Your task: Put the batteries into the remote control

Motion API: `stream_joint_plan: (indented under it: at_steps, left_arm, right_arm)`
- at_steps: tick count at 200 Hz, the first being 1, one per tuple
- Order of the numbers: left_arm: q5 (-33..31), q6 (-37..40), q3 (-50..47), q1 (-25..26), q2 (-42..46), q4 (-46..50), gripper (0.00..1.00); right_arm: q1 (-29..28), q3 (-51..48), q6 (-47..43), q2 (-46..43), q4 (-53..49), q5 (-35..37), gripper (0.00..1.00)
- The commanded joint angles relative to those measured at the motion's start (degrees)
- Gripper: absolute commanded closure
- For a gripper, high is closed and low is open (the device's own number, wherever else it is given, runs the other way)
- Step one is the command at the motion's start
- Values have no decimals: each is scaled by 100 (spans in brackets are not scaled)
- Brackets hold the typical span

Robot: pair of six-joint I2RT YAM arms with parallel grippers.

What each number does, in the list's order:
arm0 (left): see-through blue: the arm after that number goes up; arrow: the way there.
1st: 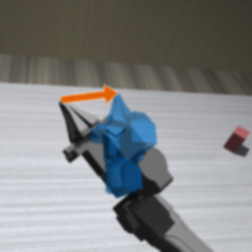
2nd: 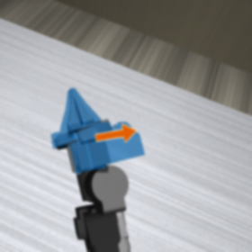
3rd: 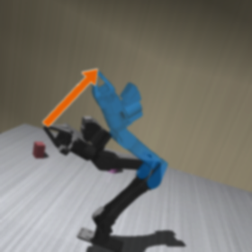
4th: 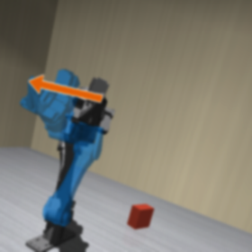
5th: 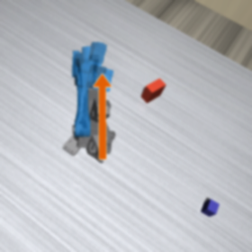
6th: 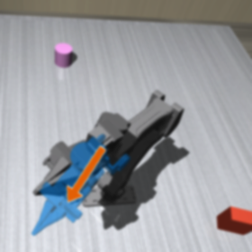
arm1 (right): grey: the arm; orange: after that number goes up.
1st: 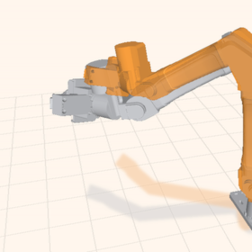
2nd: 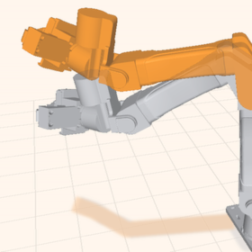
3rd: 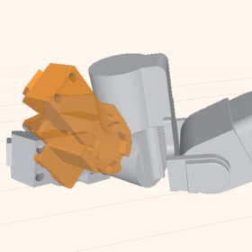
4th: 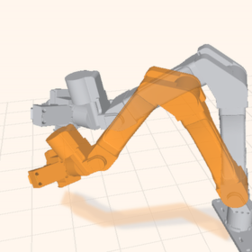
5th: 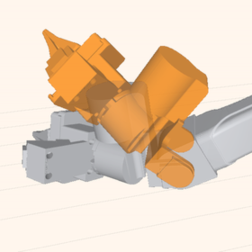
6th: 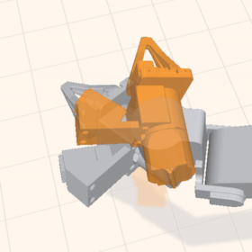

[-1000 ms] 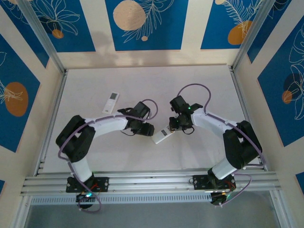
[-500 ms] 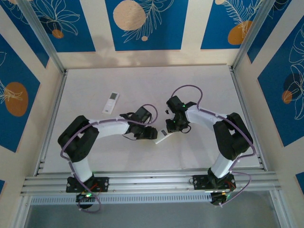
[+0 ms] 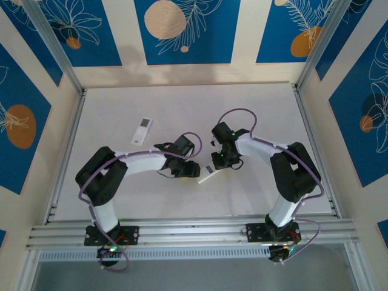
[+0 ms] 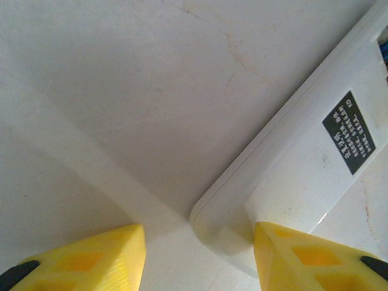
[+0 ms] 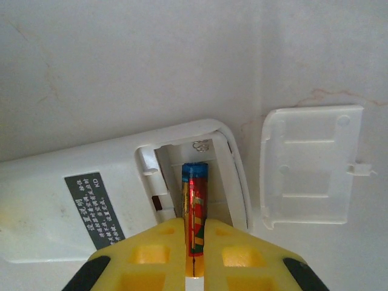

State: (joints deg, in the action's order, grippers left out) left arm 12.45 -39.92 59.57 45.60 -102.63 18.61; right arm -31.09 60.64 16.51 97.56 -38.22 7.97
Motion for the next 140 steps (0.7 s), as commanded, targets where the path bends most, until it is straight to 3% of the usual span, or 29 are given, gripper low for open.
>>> stream_joint_plan:
  at_steps: [1, 27, 140]
  left_arm:
    - [-165, 225, 98, 50, -333, 106, 51]
    - [-294, 403, 241, 42, -509, 299, 56]
    - [-313, 433, 292, 37, -587, 291, 56]
  right_arm:
    - [30, 38, -162, -377, -59, 104, 88]
    - [115, 91, -459, -348, -110, 137, 88]
    - [155, 194, -599, 176, -201, -23, 88]
